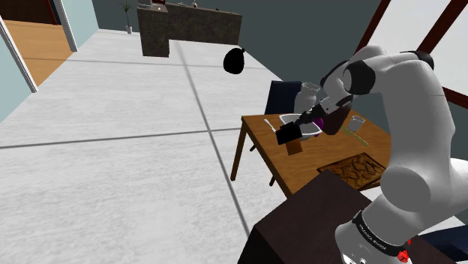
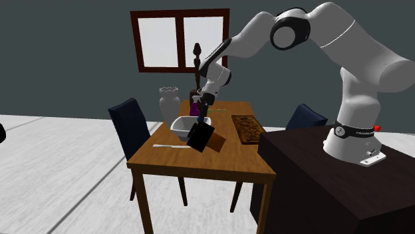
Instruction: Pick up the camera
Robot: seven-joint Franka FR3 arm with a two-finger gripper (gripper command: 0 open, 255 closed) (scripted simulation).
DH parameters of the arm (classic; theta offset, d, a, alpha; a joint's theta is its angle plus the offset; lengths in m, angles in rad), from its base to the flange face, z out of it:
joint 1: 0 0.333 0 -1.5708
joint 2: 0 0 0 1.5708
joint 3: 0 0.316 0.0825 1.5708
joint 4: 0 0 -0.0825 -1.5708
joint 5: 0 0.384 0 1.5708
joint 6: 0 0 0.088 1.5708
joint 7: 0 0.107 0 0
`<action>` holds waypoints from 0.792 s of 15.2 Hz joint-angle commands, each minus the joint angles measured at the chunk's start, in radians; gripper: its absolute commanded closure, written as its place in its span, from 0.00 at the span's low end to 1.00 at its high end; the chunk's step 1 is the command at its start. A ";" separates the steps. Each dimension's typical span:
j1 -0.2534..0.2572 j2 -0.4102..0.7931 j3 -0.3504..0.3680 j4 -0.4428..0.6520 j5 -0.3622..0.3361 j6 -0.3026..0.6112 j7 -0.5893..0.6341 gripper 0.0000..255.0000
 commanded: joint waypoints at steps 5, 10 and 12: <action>0.015 -0.057 -0.022 -0.020 -0.029 -0.023 0.030 1.00; 0.027 -0.103 -0.040 -0.030 -0.055 -0.044 0.058 1.00; 0.030 -0.113 -0.044 -0.032 -0.061 -0.049 0.065 1.00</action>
